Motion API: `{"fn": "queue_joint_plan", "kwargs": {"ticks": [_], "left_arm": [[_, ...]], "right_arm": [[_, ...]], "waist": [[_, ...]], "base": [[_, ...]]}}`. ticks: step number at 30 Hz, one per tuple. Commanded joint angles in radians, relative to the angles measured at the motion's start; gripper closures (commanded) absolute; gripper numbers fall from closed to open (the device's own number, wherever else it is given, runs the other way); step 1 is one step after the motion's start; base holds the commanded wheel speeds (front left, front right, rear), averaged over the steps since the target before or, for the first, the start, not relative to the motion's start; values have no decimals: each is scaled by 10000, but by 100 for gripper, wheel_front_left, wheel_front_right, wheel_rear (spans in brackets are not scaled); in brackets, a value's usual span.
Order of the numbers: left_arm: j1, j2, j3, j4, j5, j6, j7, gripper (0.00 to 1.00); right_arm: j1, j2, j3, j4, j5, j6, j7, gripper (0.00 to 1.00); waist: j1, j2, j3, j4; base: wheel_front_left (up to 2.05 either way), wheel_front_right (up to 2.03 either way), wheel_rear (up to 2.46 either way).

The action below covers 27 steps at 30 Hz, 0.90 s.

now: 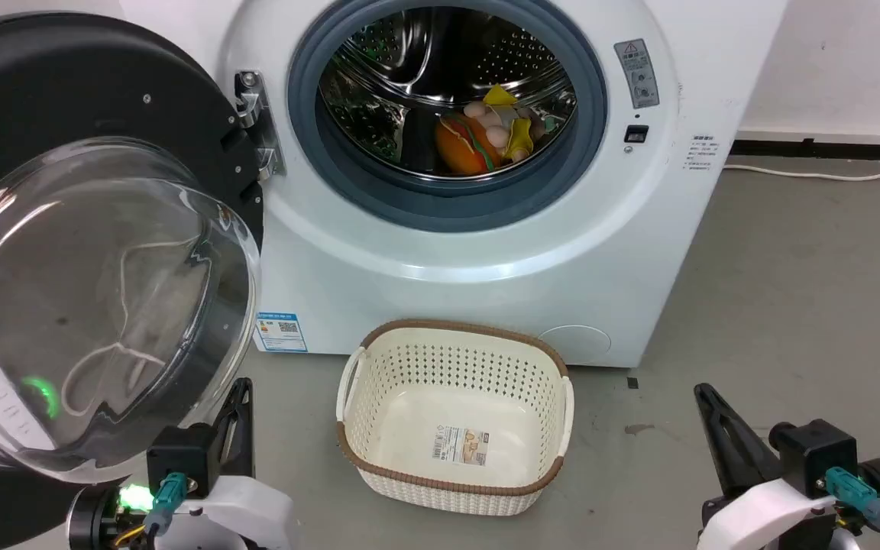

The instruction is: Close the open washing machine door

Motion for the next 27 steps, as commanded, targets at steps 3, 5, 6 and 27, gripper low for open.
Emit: {"fn": "queue_joint_plan", "kwargs": {"ticks": [3, 5, 6, 27], "left_arm": [[-2, -1, 12, -39, 16, -43, 3, 100], [-2, -1, 12, -39, 16, -43, 3, 100], [-2, -1, 12, -39, 16, -43, 3, 100], [-2, -1, 12, -39, 16, -43, 3, 100]], "right_arm": [[-137, 9, 3, -45, -78, 8, 12, 100], [-137, 9, 3, -45, -78, 8, 12, 100], [-137, 9, 3, -45, -78, 8, 12, 100], [-137, 9, 3, -45, -78, 8, 12, 100]], "waist": [[0, 0, 0, 1], [0, 0, 0, 1], [0, 0, 0, 1], [0, 0, 0, 1]], "base": [[0, 0, 0], [0, 0, 0], [0, 0, 0], [0, 0, 0]]}}
